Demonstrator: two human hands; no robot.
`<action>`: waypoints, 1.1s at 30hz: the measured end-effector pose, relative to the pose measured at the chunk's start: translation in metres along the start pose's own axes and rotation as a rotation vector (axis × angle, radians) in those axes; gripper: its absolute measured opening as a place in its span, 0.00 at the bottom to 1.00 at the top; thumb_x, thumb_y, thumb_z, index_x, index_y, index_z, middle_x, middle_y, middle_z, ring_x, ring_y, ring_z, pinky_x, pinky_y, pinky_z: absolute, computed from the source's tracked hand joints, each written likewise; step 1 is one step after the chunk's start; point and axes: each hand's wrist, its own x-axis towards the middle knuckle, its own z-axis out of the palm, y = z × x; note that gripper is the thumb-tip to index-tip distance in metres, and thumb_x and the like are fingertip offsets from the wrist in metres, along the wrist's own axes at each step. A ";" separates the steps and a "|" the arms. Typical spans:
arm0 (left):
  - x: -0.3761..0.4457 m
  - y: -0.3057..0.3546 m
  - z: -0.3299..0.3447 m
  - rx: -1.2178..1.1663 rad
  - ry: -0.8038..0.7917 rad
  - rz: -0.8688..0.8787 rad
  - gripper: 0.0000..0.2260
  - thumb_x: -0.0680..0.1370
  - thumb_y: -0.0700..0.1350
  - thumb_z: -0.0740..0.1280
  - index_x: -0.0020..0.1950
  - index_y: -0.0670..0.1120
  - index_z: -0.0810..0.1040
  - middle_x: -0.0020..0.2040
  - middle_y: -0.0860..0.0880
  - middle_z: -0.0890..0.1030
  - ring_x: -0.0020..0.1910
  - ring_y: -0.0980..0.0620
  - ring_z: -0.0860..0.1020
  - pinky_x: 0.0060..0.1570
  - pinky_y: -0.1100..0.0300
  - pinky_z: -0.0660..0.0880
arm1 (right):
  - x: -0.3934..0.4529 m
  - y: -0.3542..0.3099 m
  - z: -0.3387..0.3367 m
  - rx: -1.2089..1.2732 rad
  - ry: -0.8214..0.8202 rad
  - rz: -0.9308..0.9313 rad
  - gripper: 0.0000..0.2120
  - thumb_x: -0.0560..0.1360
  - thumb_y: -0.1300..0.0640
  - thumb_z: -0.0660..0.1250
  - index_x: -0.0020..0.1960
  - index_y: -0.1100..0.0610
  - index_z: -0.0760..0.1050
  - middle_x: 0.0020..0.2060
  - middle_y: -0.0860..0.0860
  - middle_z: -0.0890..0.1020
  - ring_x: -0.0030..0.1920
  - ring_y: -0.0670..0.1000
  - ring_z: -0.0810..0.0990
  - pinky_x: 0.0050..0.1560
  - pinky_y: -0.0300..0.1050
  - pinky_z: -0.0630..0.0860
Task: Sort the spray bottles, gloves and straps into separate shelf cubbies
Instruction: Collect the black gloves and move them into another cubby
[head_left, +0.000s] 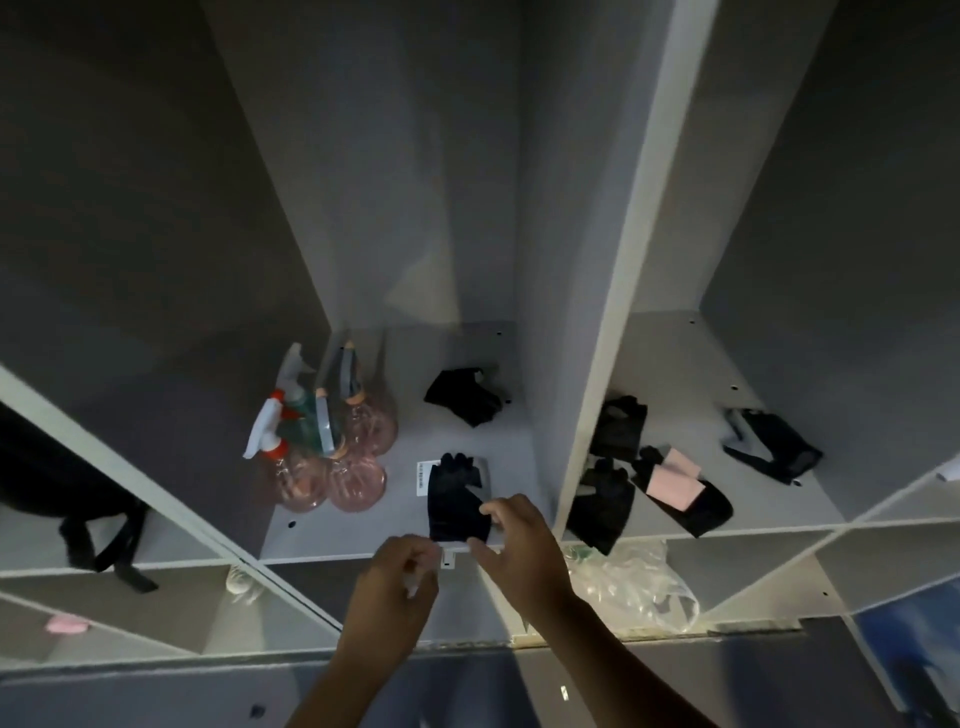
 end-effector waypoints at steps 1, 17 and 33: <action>0.011 -0.005 0.000 0.008 -0.006 0.017 0.16 0.73 0.34 0.69 0.47 0.57 0.78 0.46 0.59 0.79 0.43 0.61 0.79 0.40 0.60 0.80 | 0.006 0.003 0.008 -0.045 -0.003 -0.005 0.20 0.73 0.46 0.69 0.62 0.53 0.76 0.54 0.48 0.76 0.56 0.47 0.75 0.52 0.41 0.78; 0.077 -0.046 0.005 0.205 -0.157 0.147 0.15 0.75 0.43 0.72 0.61 0.54 0.76 0.57 0.58 0.77 0.56 0.61 0.73 0.53 0.73 0.68 | 0.033 0.016 0.049 -0.255 -0.024 -0.130 0.02 0.71 0.57 0.70 0.42 0.56 0.78 0.43 0.50 0.77 0.39 0.49 0.78 0.33 0.36 0.76; 0.086 0.030 -0.055 0.012 0.010 0.421 0.05 0.76 0.50 0.69 0.50 0.55 0.78 0.48 0.60 0.77 0.49 0.58 0.77 0.51 0.61 0.75 | 0.047 -0.082 -0.066 0.195 -0.015 -0.077 0.13 0.71 0.53 0.76 0.53 0.53 0.78 0.49 0.44 0.78 0.48 0.42 0.78 0.47 0.29 0.73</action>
